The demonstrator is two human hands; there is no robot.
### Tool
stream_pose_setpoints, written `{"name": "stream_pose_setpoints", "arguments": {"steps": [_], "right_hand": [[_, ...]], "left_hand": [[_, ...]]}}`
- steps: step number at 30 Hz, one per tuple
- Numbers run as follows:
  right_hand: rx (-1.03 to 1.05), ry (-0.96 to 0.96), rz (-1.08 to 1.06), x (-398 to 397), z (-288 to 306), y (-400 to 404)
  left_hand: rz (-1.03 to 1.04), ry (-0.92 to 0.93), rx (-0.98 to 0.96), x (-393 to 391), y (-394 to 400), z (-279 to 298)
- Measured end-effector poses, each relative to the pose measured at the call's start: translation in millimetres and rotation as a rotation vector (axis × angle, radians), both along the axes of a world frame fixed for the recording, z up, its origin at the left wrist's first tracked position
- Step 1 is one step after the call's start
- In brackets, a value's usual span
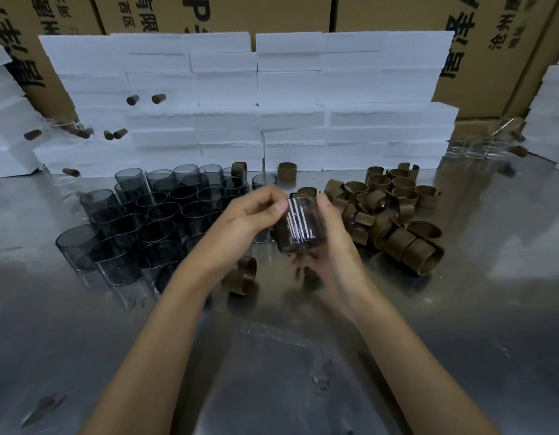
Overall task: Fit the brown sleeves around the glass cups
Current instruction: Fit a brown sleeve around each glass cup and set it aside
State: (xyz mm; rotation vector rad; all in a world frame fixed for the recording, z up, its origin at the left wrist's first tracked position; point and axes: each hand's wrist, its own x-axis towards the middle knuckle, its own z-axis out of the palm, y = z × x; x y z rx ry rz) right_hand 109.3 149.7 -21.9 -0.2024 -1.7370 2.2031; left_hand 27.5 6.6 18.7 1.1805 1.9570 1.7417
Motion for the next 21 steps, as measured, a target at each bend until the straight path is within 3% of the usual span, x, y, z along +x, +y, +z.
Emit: {"name": "stream_pose_setpoints", "arguments": {"steps": [3, 5, 10, 15, 21], "right_hand": [[-0.18, -0.014, 0.28, 10, 3, 6], [-0.21, -0.013, 0.302, 15, 4, 11], [-0.092, -0.119, -0.072, 21, -1, 9], [0.266, -0.087, -0.369, 27, -16, 11], [0.314, -0.09, -0.516, 25, -18, 13]], "left_hand": [[-0.078, -0.089, 0.047, 11, 15, -8], [-0.069, -0.124, 0.071, 15, 22, -14], [0.176, 0.031, -0.033, 30, 41, -23], [0.146, -0.191, -0.016, 53, 55, -33], [0.197, -0.194, 0.06, 49, 59, -41]]}}
